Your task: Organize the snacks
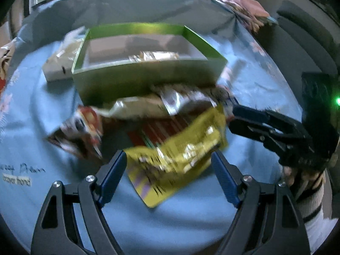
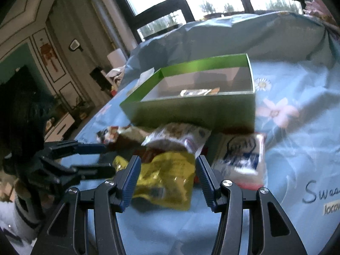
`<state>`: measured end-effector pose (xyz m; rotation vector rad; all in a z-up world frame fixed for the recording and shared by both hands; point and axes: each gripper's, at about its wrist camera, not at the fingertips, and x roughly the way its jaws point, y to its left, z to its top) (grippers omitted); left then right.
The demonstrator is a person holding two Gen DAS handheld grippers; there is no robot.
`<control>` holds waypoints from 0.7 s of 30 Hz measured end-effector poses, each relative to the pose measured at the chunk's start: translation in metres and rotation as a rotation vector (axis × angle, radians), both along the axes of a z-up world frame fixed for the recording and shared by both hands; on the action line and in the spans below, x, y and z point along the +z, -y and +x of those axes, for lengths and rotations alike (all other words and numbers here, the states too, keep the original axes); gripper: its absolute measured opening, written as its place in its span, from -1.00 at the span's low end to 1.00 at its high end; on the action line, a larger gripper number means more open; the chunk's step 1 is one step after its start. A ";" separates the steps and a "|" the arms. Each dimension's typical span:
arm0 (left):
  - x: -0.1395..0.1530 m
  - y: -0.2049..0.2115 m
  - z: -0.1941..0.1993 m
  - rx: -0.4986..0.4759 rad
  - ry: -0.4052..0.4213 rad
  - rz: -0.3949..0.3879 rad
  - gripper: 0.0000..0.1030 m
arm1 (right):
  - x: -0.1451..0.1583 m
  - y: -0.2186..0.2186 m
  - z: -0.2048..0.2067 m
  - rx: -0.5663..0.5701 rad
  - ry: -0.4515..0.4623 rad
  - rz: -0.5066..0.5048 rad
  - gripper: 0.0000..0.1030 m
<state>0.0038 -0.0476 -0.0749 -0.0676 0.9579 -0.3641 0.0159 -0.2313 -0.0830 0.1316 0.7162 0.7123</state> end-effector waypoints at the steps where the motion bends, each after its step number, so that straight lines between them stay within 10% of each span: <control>1: -0.003 0.000 -0.002 -0.006 -0.008 -0.002 0.59 | -0.002 -0.001 -0.002 0.005 -0.005 -0.004 0.06; 21: -0.027 -0.021 0.001 0.058 -0.133 -0.086 0.59 | -0.027 -0.001 0.008 0.004 -0.130 0.008 0.21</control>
